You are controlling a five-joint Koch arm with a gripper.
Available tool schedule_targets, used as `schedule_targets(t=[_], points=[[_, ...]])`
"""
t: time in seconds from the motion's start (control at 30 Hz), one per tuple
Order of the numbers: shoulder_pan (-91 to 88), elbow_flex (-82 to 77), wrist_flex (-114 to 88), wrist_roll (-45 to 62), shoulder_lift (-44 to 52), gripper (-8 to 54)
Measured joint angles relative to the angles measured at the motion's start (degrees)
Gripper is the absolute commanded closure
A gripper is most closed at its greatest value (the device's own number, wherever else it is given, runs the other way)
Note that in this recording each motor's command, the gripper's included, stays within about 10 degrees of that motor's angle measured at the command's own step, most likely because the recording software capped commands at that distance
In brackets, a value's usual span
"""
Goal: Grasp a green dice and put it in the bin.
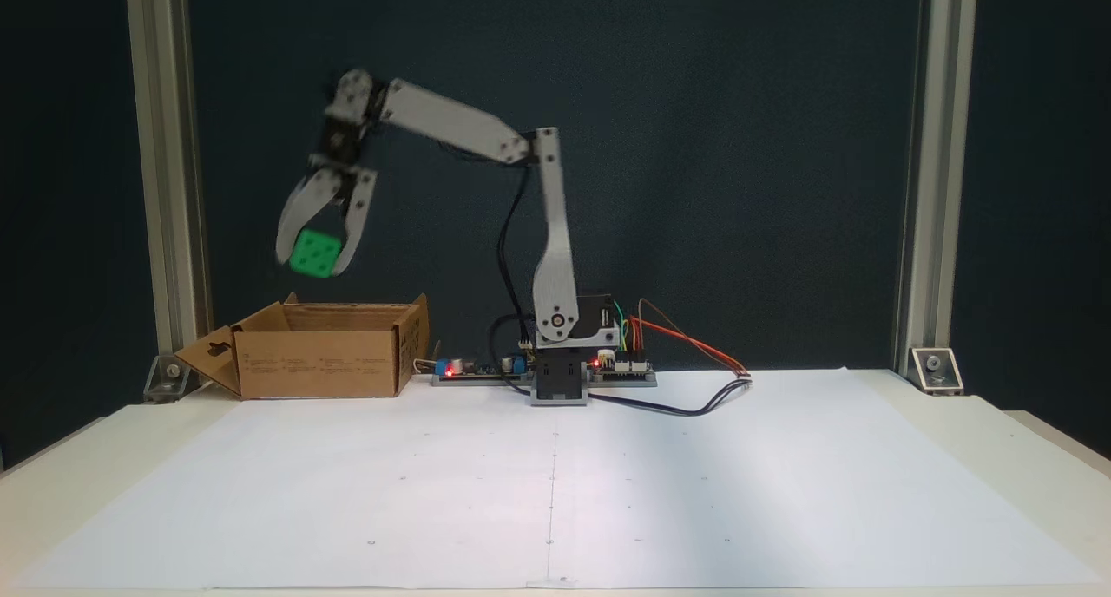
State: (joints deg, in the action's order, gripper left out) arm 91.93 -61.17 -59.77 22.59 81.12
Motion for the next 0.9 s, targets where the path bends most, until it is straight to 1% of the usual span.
schedule_targets(t=[0.13, 0.3, 0.53, 0.57, 0.6, 0.7, 0.9], points=[[12.57, 0.00, 5.80, 1.76, -7.21, 34.1], [15.91, -0.18, 8.70, 5.80, -14.59, 34.1], [16.26, -5.10, 9.05, 8.44, -15.82, 34.1], [16.26, -5.10, 9.05, 8.44, -15.82, 25.8], [16.26, -5.27, 9.05, 8.44, -15.82, 16.3], [16.26, -9.93, 9.58, 8.44, -15.82, 4.9], [16.26, -11.60, 13.89, 8.53, -15.03, 4.6]])
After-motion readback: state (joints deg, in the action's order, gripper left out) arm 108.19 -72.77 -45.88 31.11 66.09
